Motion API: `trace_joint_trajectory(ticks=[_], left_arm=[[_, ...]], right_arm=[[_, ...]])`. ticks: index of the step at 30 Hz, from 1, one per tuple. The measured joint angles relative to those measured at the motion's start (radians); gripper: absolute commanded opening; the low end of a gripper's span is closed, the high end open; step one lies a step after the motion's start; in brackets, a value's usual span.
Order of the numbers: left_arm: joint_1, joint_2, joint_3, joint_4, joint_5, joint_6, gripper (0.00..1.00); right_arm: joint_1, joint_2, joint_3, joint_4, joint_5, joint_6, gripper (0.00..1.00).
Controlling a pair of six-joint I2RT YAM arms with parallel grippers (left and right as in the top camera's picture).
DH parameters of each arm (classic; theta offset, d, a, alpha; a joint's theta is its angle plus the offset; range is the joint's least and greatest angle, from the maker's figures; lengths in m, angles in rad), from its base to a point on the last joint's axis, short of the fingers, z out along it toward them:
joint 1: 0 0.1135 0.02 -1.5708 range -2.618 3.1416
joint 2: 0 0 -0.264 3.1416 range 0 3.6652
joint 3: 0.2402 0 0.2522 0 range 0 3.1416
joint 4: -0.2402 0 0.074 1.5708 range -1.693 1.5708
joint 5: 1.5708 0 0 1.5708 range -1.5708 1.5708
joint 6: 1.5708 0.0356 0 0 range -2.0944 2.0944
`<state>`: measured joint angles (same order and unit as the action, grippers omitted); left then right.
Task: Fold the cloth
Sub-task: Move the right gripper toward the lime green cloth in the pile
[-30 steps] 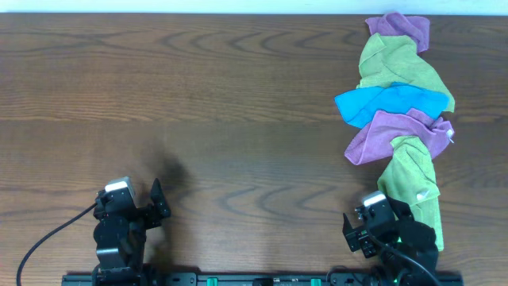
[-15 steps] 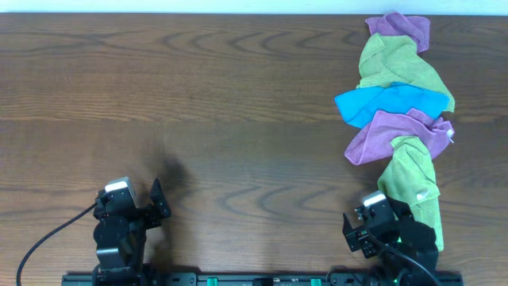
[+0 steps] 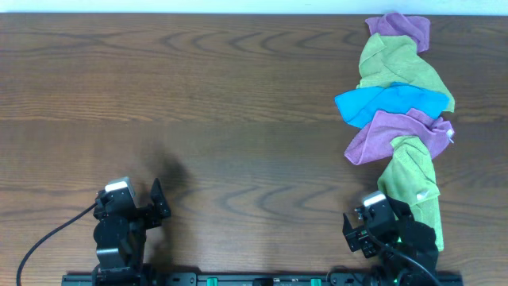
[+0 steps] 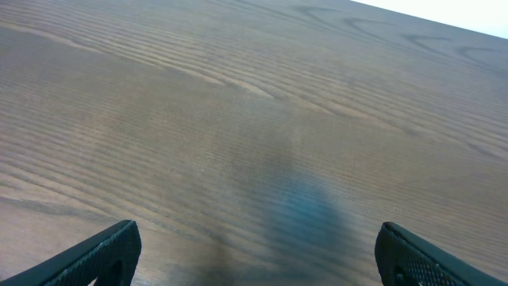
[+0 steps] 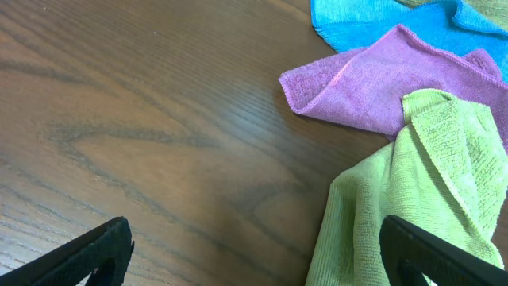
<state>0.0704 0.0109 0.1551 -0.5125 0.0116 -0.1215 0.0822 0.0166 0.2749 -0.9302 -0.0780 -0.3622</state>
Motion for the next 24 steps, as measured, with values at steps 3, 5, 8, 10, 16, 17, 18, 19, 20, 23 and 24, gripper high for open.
trace_joint_trajectory(ticks=[3,5,8,10,16,17,18,19,20,23,24], left_arm=[[0.000,0.000,0.000,0.000,0.000,0.000,0.95],[0.000,0.000,0.000,0.000,0.000,0.000,0.95],[0.000,0.000,0.000,0.000,0.000,0.000,0.95],[0.000,0.000,0.000,0.000,0.000,0.000,0.95],[0.000,0.000,0.000,0.000,0.000,0.000,0.95],[0.000,0.000,0.000,0.000,0.000,0.000,0.95],[0.000,0.000,0.000,0.000,0.000,0.000,0.95],[0.000,0.000,0.000,0.000,0.000,0.000,0.95],[0.000,0.000,0.000,0.000,0.000,0.000,0.96],[0.000,0.000,0.000,0.000,0.000,0.000,0.95],[0.000,0.000,0.000,0.000,0.000,0.000,0.96]], right_arm=[[0.000,0.000,0.000,0.000,0.000,0.000,0.99],[0.000,0.000,0.000,0.000,0.000,0.000,0.99],[0.000,0.000,0.000,0.000,0.000,0.000,0.99],[0.000,0.000,0.000,0.000,0.000,0.000,0.99],[0.000,0.000,-0.002,0.064,-0.034,0.000,0.99],[0.000,0.000,-0.003,0.092,-0.055,0.000,0.99],[0.000,0.000,-0.004,0.123,-0.082,0.000,0.99],[0.000,0.000,-0.004,0.166,-0.126,0.000,0.99],[0.000,0.000,-0.005,0.203,-0.171,0.000,0.99],[0.000,0.000,-0.005,0.262,-0.298,0.000,0.99],[0.000,0.000,-0.006,0.287,-0.324,0.000,0.99]])
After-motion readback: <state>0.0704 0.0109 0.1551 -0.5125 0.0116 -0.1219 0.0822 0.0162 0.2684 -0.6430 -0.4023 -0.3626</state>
